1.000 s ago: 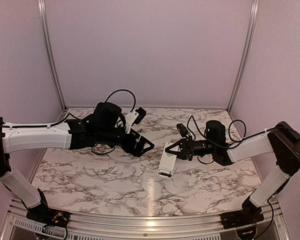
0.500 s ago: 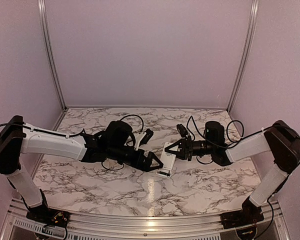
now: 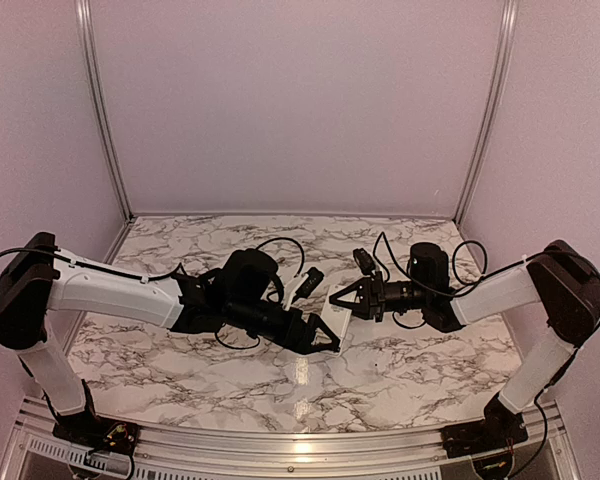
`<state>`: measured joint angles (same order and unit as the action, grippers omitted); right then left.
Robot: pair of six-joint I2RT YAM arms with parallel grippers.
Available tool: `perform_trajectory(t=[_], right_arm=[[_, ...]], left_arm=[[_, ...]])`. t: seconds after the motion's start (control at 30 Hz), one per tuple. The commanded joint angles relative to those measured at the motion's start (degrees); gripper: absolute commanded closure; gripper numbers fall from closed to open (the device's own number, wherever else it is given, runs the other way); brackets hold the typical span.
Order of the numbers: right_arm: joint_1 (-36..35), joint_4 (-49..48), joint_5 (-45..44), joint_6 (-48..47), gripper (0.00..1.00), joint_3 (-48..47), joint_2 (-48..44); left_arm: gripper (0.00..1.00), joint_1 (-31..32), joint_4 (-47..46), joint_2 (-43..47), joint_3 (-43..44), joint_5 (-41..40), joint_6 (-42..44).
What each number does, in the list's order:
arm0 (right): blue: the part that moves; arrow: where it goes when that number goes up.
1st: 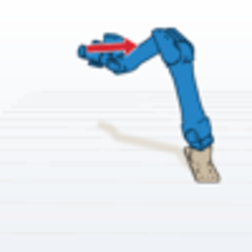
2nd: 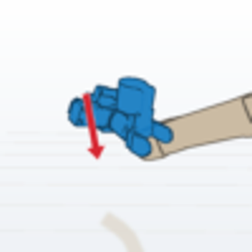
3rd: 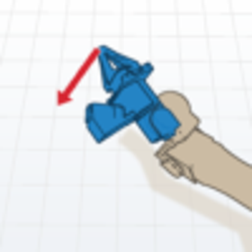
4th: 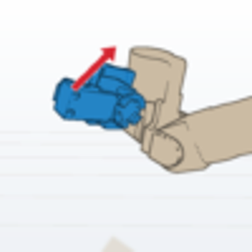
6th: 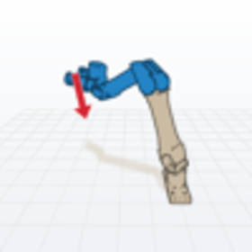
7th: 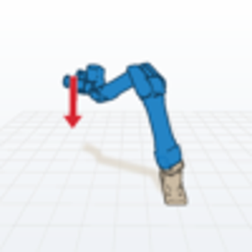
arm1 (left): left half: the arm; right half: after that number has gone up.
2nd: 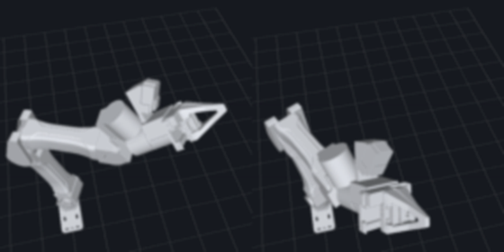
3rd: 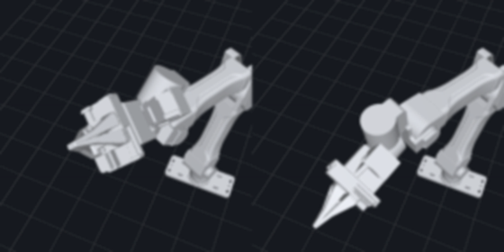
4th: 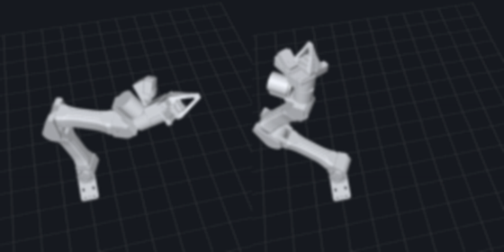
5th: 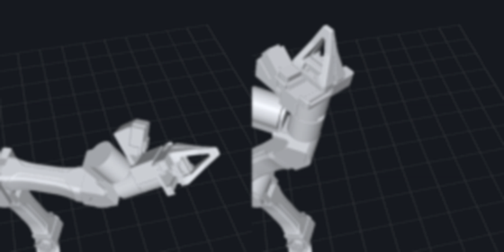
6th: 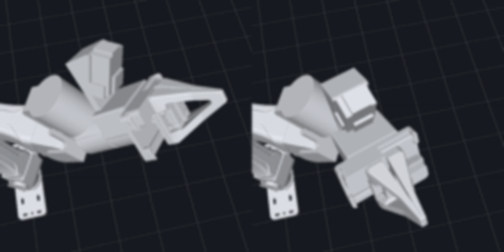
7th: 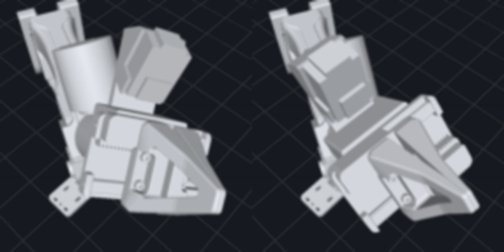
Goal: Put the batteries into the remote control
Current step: Load the battery into the battery compartment.
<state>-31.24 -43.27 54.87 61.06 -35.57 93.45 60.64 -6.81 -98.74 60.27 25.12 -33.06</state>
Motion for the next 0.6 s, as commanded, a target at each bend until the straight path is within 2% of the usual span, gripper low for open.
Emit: perform_trajectory(t=[0.0, 0.57], right_arm=[[0.31, -0.68, -0.75, -0.52, 1.00, -0.24, 0.51], [0.37, 0.73, -1.61, -0.91, 1.00, -0.29, 0.32]], left_arm=[[0.14, 0.61, -0.56, -0.94, 1.96, -0.53, 0.38], [0.23, 2.45, 4.24, -4.38, 6.08, -2.58, 2.40]])
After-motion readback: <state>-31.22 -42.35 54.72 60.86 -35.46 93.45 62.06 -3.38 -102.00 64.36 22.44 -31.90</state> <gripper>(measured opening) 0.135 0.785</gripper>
